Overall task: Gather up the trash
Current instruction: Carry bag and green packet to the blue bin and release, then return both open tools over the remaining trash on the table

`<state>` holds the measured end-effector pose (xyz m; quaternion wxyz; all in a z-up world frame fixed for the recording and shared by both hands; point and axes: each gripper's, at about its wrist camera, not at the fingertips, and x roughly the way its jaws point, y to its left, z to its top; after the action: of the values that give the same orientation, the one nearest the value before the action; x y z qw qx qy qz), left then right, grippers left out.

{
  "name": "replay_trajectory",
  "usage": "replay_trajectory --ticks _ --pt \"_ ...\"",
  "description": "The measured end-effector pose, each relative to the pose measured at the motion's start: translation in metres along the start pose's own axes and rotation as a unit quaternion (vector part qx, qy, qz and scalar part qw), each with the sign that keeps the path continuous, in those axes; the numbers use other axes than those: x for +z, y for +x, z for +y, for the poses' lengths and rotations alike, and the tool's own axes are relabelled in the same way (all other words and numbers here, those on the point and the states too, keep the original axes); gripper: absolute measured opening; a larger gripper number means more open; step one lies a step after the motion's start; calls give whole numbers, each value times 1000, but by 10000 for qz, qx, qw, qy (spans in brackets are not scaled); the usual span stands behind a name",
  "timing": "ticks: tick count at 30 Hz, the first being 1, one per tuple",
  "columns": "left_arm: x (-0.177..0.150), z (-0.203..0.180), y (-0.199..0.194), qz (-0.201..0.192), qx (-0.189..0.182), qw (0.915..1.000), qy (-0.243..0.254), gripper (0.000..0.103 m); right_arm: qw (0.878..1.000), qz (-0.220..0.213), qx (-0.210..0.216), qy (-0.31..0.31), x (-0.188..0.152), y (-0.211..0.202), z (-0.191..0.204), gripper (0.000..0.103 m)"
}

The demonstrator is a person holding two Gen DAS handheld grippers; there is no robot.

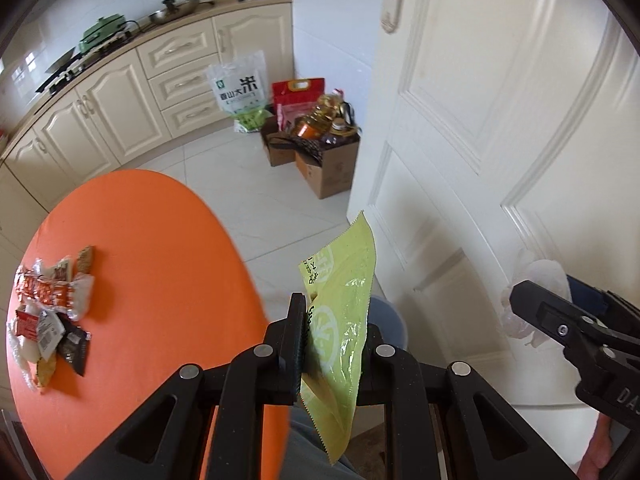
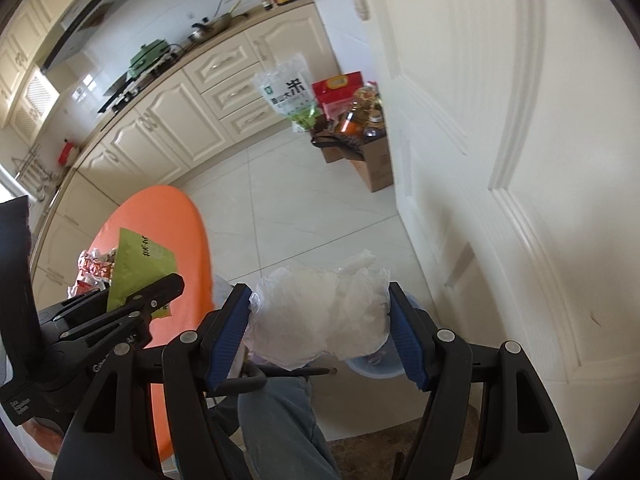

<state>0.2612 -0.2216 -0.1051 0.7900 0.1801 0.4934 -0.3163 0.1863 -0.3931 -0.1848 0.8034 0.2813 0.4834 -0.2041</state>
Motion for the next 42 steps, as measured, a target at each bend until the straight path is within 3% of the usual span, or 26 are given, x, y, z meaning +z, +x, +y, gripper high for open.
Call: replay_trajectory --ticks 14,20,26,38,42 --pt "35 -70 73 756 -215 9957 496 14 9978 204 -384 498 -11 11 -68 68" --pt "50 -88 110 956 -349 9930 595 22 9969 275 -489 552 -11 20 -81 68" --pt "59 -88 137 1166 -263 9907 650 40 9959 403 -522 626 -15 30 -85 69" --pt "48 -63 131 1091 20 9933 393 44 9961 640 -322 524 -18 56 -70 71" --pt "45 -57 122 971 112 9945 378 51 9961 736 -225 431 -17 64 -56 73"
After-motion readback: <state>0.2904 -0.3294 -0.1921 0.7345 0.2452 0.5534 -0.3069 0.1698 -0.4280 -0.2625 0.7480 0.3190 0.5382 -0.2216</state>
